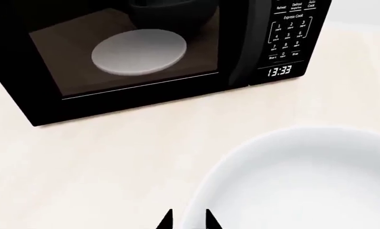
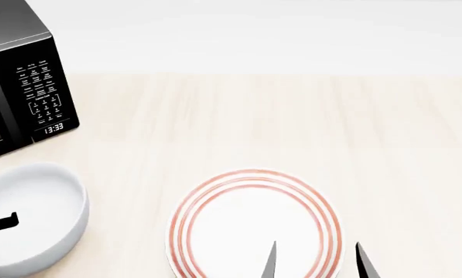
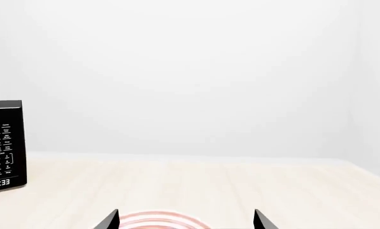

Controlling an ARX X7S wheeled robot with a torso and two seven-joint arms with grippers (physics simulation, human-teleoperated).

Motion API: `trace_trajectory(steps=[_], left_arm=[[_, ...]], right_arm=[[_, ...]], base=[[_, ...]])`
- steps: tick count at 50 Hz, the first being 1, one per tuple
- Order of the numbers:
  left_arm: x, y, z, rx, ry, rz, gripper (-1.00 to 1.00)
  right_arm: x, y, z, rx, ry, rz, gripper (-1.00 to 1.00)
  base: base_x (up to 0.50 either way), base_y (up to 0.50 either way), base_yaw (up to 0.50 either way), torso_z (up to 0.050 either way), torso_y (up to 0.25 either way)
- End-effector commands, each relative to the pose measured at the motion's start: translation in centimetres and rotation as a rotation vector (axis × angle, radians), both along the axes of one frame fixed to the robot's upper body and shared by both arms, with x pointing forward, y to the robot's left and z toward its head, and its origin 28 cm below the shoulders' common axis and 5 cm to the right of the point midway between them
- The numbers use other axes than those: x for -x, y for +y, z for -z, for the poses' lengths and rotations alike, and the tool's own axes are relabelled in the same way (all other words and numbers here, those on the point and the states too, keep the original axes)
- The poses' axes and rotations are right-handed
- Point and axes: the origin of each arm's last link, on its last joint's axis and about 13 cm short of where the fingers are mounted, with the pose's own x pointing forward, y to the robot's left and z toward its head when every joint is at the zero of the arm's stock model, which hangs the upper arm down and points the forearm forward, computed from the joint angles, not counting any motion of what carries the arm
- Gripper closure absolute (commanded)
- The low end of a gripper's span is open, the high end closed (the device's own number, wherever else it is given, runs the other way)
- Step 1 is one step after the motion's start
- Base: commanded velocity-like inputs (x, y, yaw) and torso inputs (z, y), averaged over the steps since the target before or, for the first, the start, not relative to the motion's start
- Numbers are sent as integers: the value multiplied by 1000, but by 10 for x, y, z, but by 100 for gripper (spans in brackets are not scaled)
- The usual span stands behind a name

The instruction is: Pick up the white bowl and put it on the plate.

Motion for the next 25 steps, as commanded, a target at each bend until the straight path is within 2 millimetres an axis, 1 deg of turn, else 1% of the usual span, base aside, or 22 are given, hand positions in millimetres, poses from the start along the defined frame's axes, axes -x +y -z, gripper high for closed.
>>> trace_trajectory(steps=[1, 7, 11, 25], left_arm=[[5, -10, 14, 104, 15, 37, 100], [7, -12, 6, 135, -17, 46, 100], [7, -15, -9, 156, -64, 47, 100], [12, -24, -50, 187, -160, 78, 100]], right_arm=[[1, 1, 0, 0, 0, -2, -100], [0, 1, 0, 1, 0, -3, -100], [1, 1, 1, 1, 1, -4, -100], [-1, 1, 1, 3, 2, -7, -100]], base=[[0, 0, 0, 0, 0], [0, 0, 0, 0, 0], [0, 0, 0, 0, 0], [0, 0, 0, 0, 0]])
